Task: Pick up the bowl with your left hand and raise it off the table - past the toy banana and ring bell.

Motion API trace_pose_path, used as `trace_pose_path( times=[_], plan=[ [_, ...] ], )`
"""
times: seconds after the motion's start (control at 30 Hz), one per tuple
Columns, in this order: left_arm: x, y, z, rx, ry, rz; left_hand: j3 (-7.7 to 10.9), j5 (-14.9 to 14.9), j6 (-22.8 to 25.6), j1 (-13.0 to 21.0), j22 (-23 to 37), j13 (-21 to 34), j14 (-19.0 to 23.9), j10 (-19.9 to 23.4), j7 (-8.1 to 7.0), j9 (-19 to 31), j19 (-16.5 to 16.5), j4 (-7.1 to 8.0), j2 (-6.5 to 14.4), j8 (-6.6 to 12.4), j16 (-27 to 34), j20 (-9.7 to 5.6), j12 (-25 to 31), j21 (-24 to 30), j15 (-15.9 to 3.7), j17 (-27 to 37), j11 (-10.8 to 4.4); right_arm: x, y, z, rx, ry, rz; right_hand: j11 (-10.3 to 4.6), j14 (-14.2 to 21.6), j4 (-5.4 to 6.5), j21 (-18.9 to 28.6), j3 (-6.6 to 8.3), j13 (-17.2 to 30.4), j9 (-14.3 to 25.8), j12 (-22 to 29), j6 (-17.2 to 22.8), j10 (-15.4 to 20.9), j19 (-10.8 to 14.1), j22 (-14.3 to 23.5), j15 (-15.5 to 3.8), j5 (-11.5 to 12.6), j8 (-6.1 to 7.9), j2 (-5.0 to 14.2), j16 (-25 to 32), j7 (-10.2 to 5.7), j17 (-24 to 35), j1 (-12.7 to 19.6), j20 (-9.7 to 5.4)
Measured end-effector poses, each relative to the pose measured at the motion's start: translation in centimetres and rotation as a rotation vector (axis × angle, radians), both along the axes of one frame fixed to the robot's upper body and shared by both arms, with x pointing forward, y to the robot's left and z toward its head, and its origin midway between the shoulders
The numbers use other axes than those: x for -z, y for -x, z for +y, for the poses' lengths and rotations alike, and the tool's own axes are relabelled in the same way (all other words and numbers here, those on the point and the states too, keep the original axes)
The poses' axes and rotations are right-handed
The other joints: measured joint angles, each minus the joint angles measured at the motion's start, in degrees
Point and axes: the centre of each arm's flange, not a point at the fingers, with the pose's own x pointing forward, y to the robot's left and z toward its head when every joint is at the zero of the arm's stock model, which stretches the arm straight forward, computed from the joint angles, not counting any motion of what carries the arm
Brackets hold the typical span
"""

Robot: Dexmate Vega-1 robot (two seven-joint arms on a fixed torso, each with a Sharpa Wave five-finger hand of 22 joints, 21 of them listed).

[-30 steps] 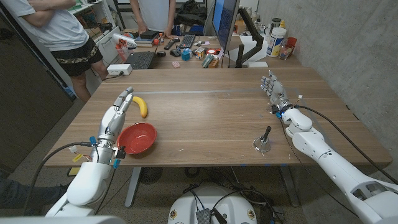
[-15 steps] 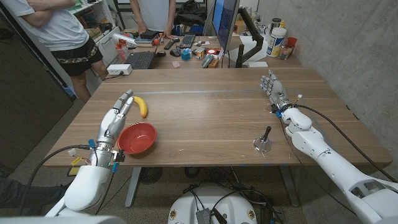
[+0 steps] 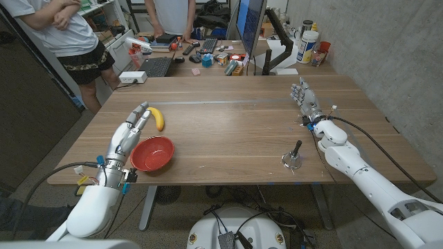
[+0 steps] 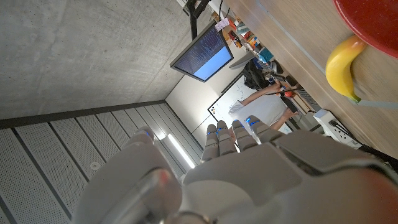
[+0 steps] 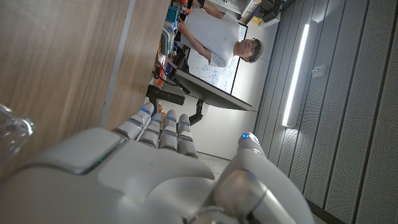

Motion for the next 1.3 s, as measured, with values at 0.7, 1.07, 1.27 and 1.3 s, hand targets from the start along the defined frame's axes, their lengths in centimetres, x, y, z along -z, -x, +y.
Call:
trace_pose_path(
  times=[0.7, 1.07, 1.27, 1.3],
  plan=[
    [-0.4, 1.6, 0.6, -0.066, -0.084, 0.040, -0.01, 0.0, 0.3, 0.3, 0.0, 0.0, 0.3, 0.2, -0.29, 0.0, 0.0, -0.48, 0.3, 0.00, 0.0, 0.00, 0.0, 0.0, -0.30, 0.0, -0.21, 0.0, 0.9, -0.3, 0.019, 0.007, -0.006, 0.00, 0.0, 0.00, 0.0, 0.00, 0.0, 0.0, 0.0, 0.0, 0.0, 0.0, 0.0, 0.00, 0.0, 0.00, 0.00, 0.0, 0.00, 0.0, 0.0, 0.00],
    [-0.3, 2.8, 0.6, -0.102, -0.110, 0.053, 0.00, 0.0, 0.5, 0.8, 0.0, 0.0, 0.3, 0.2, -0.49, 0.0, 0.0, -0.48, 0.2, 0.00, 0.0, 0.00, 0.0, 0.0, -0.30, 0.0, -0.21, -0.2, 1.0, -0.2, 0.018, 0.013, -0.009, 0.00, 0.0, -0.17, 0.0, -0.17, 0.0, 0.0, 0.0, 0.0, 0.0, 0.0, 0.0, 0.00, 0.0, 0.00, 0.00, 0.0, 0.00, 0.0, 0.0, 0.00],
    [0.1, 3.2, 0.6, -0.122, -0.120, 0.065, -0.07, 0.0, 0.7, 1.1, 0.0, 0.0, 0.3, 0.5, -0.69, 0.0, 0.0, -0.89, 0.5, 0.00, 0.0, 0.00, 0.0, 0.0, -0.30, 0.0, -0.51, -0.4, 1.0, -0.1, 0.016, 0.015, -0.011, 0.00, 0.0, -0.16, 0.0, -0.16, 0.0, 0.0, 0.0, 0.0, 0.0, 0.0, 0.0, 0.00, 0.0, 0.00, 0.00, 0.0, 0.00, 0.0, 0.0, 0.00],
    [0.1, 3.3, 0.6, -0.126, -0.122, 0.066, -0.07, 0.0, 0.7, 1.2, 0.0, 0.0, 0.3, 0.5, -0.69, 0.0, 0.0, -0.89, 0.3, 0.00, 0.0, 0.00, 0.0, 0.0, -0.31, 0.0, -0.51, -0.4, 1.0, -0.1, 0.015, 0.015, -0.011, 0.00, 0.0, -0.16, 0.0, -0.16, 0.0, 0.0, 0.0, 0.0, 0.0, 0.0, 0.0, 0.00, 0.0, 0.00, 0.00, 0.0, 0.00, 0.0, 0.0, 0.00]
  ],
)
